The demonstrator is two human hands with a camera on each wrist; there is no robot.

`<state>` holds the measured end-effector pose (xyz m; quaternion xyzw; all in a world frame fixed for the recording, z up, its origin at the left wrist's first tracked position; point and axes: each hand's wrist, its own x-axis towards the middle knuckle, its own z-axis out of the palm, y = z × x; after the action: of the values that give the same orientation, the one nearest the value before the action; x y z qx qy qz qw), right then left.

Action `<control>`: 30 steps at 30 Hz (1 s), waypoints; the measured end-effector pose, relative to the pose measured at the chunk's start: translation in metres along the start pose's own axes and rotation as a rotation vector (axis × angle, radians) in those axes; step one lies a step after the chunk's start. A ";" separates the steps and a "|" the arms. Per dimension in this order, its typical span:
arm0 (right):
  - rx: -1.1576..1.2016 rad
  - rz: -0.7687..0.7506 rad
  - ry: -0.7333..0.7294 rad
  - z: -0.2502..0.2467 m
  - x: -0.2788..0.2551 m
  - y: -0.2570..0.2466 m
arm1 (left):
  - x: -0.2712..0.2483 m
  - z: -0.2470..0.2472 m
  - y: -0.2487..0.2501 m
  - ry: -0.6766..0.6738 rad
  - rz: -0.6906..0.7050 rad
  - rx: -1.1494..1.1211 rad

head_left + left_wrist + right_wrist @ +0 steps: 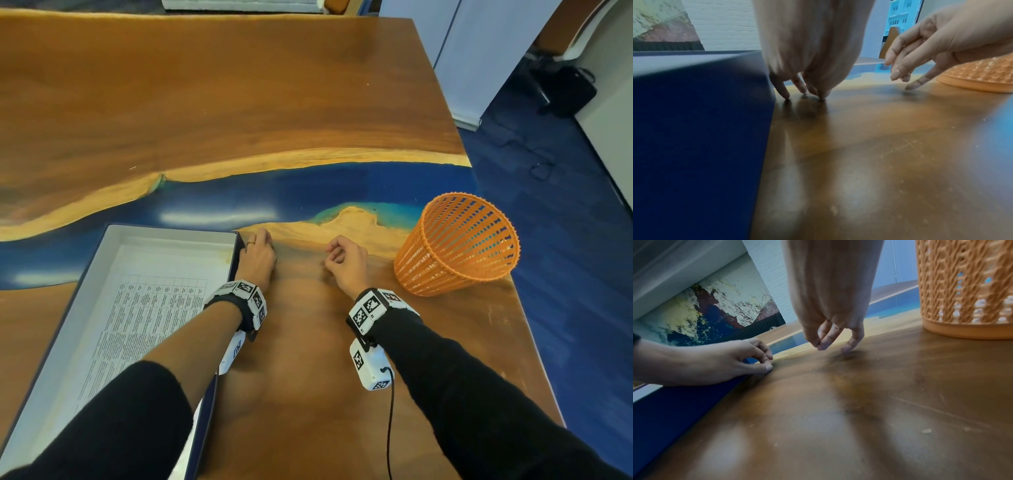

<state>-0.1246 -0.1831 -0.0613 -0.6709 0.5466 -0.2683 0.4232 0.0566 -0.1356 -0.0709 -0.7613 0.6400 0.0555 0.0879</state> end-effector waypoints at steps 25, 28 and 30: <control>-0.313 -0.053 0.126 -0.243 -0.026 -0.067 | 0.014 -0.198 0.182 0.009 0.676 -0.599; -0.332 -0.019 0.110 -0.254 -0.035 -0.060 | 0.014 -0.193 0.195 0.004 0.725 -0.563; -0.330 -0.028 0.108 -0.256 -0.040 -0.060 | 0.015 -0.190 0.197 0.019 0.732 -0.575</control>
<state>-0.3151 -0.2123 0.1221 -0.7235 0.5956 -0.2165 0.2737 -0.1405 -0.2218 0.0998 -0.4792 0.8261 0.2511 -0.1580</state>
